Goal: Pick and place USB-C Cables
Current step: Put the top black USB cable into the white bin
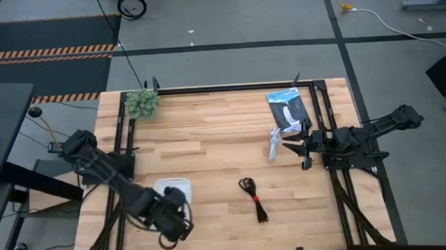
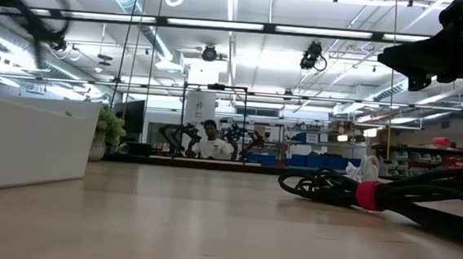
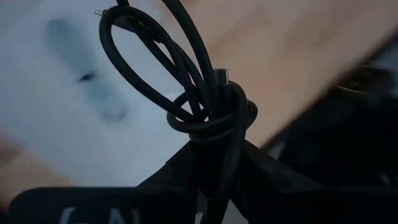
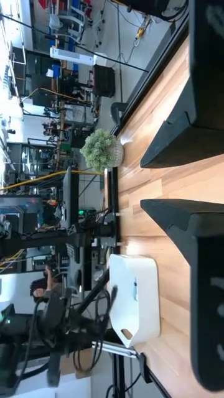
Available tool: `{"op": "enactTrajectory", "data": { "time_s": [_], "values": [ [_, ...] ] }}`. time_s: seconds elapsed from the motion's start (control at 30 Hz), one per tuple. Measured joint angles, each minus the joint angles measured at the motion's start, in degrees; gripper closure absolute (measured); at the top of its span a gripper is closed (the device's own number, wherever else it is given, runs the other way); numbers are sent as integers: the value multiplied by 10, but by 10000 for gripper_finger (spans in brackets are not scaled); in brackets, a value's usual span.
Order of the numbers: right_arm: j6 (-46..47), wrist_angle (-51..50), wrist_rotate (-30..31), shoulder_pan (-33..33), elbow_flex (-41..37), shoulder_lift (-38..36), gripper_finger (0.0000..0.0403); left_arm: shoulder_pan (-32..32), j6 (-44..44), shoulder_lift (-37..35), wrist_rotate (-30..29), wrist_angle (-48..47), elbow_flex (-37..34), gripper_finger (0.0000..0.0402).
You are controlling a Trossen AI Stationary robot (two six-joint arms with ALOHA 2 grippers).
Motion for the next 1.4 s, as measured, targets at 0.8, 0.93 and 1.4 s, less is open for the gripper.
{"op": "enactTrajectory", "data": {
  "time_s": [0.8,0.93,1.4],
  "values": [
    [0,0,0,0,0,0,306,35,-81,71,-43,-167,0,164],
    [0,0,0,0,0,0,306,48,-49,70,-25,-161,0,154],
    [0,0,0,0,0,0,306,53,-50,107,7,-99,-31,222]
  ]
}}
